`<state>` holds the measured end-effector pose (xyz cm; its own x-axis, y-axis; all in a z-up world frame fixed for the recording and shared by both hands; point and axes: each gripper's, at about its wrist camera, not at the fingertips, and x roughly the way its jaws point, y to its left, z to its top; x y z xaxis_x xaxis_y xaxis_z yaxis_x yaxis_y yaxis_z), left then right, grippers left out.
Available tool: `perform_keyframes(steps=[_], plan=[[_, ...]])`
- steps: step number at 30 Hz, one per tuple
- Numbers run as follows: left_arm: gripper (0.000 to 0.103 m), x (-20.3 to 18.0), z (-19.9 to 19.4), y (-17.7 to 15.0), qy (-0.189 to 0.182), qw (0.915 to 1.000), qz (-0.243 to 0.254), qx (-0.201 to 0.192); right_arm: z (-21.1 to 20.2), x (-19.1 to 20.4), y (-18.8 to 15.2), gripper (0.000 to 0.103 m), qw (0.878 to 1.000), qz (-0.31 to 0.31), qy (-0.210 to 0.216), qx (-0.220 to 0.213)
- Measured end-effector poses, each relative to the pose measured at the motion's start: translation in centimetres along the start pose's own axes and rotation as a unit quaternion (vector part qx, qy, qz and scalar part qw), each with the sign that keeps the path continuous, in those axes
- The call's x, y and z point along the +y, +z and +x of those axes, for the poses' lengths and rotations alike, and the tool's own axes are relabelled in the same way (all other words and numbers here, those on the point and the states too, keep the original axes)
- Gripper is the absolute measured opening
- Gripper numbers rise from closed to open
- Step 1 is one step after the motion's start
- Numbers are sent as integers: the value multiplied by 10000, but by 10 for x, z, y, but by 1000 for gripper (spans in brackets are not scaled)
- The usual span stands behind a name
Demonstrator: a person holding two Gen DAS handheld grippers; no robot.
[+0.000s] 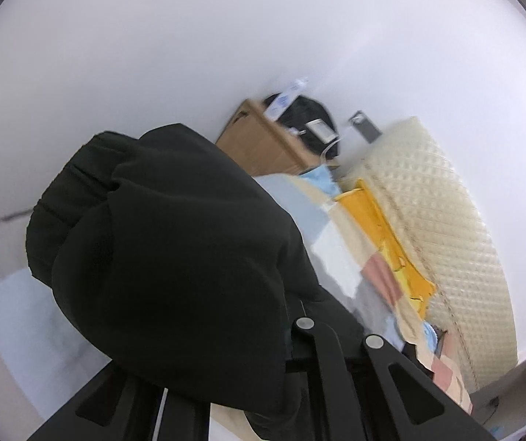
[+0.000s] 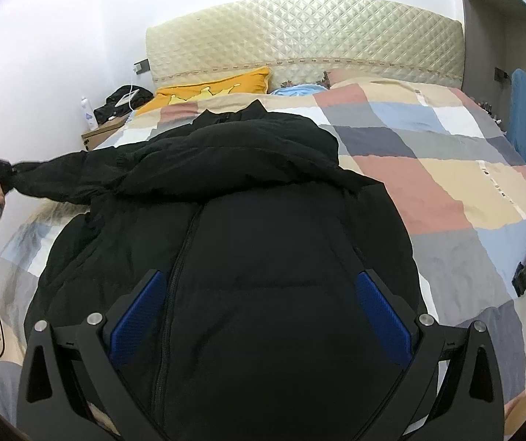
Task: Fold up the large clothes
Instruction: 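Lift the sleeve with the left gripper and fold it over the jacket body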
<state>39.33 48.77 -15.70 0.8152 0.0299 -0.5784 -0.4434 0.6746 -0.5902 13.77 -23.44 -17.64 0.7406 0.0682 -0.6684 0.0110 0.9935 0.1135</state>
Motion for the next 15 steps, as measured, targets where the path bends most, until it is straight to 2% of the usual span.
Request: perform_keyframes(steps=[9,15], plan=[[9,-106,-72,0,-316,9964,754,-241,-15,-9,-5,103,9997,-130,183,-97],[9,-174,-109,-30,-545,9896,1305,-254,-26,-23,-8,103,9993,-73,260,-254]])
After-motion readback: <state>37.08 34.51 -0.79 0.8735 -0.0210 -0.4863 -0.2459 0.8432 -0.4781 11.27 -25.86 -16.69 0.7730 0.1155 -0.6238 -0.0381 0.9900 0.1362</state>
